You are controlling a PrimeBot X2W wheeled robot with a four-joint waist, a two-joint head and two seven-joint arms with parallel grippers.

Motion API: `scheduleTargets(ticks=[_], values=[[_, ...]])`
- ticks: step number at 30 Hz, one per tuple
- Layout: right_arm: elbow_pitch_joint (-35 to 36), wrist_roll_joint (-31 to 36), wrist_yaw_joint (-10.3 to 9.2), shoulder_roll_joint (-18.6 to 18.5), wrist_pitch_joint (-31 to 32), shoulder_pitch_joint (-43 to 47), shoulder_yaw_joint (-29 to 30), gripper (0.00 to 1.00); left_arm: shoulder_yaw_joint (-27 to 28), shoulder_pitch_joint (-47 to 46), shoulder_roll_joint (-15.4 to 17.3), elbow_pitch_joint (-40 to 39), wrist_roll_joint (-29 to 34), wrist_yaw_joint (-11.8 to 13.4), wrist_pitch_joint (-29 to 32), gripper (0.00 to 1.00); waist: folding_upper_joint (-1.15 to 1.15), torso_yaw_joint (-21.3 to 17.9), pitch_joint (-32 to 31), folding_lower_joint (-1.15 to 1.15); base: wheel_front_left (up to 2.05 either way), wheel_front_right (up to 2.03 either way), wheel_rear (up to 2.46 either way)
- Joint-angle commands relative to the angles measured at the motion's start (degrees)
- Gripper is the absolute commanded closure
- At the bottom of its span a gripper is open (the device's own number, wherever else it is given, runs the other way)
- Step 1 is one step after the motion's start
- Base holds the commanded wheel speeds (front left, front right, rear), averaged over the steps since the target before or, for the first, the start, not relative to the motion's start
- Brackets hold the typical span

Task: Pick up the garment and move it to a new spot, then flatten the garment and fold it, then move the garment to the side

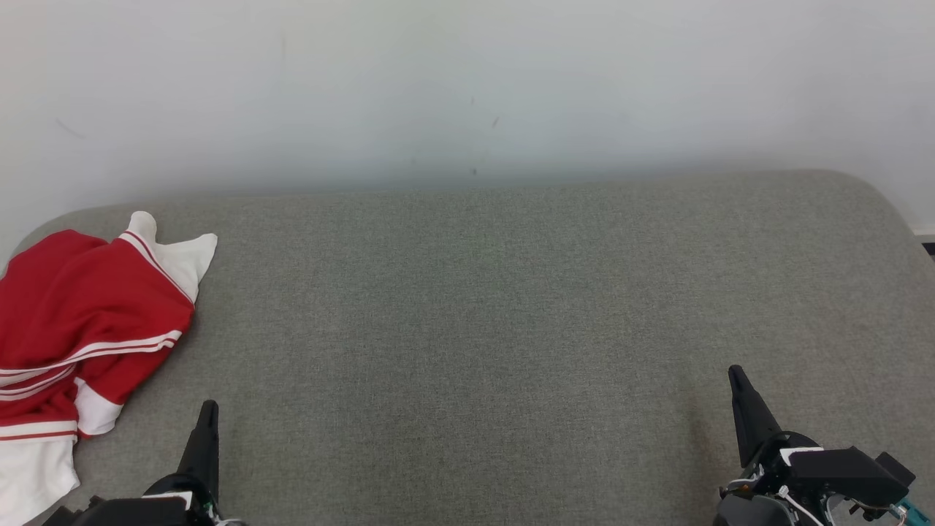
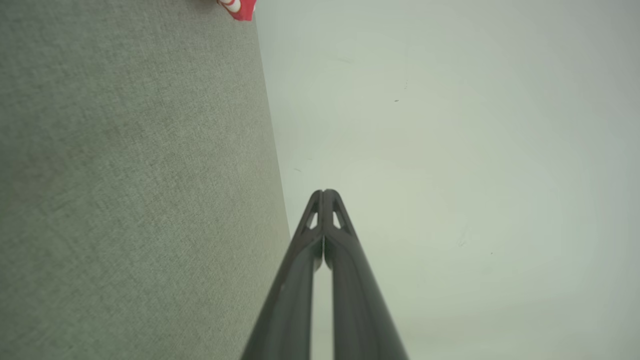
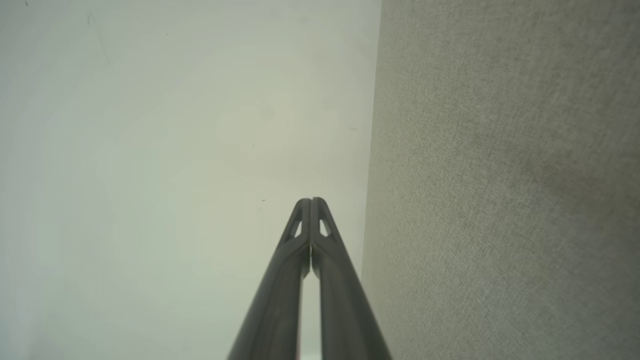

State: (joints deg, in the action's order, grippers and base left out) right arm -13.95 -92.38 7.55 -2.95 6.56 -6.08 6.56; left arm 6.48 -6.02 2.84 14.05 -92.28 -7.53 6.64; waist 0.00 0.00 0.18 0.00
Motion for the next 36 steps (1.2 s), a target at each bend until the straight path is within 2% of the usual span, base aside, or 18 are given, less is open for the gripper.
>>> scheduleTargets(ticks=[1,12,13,22,36], values=[[0.03,-0.07,-0.13,0.16,0.10,-0.23,-0.03,1.00,0.15,-0.44,0.08,-0.13,-0.27,0.02,-0.06,1.00,0.00,0.00,0.00,0.00,0.00,0.00,0.00],[0.02,-0.07,-0.13,0.16,0.10,-0.23,-0.03,1.00,0.15,-0.44,0.08,-0.13,-0.27,0.02,-0.06,1.00,0.00,0.00,0.00,0.00,0.00,0.00,0.00],[-0.01,0.00,0.00,0.00,0.00,0.00,0.00,0.00,-0.01,0.00,0.00,0.00,0.00,0.00,0.00,0.00,0.00,0.00,0.00,0.00,0.00,0.00,0.00],[-1.02,2.05,0.00,-0.77,-1.46,1.41,-1.59,0.00,-0.83,1.61,-0.08,1.30,2.58,0.00,-1.60,0.00,0.00,0.02,0.07,0.00,0.00,0.00,0.00],[-0.71,17.43,-0.02,-2.59,-5.40,1.77,-4.48,0.00,-1.26,3.30,-0.16,-0.44,20.06,0.04,-5.40,0.00,0.00,-0.08,0.20,0.00,0.00,0.00,0.00]])
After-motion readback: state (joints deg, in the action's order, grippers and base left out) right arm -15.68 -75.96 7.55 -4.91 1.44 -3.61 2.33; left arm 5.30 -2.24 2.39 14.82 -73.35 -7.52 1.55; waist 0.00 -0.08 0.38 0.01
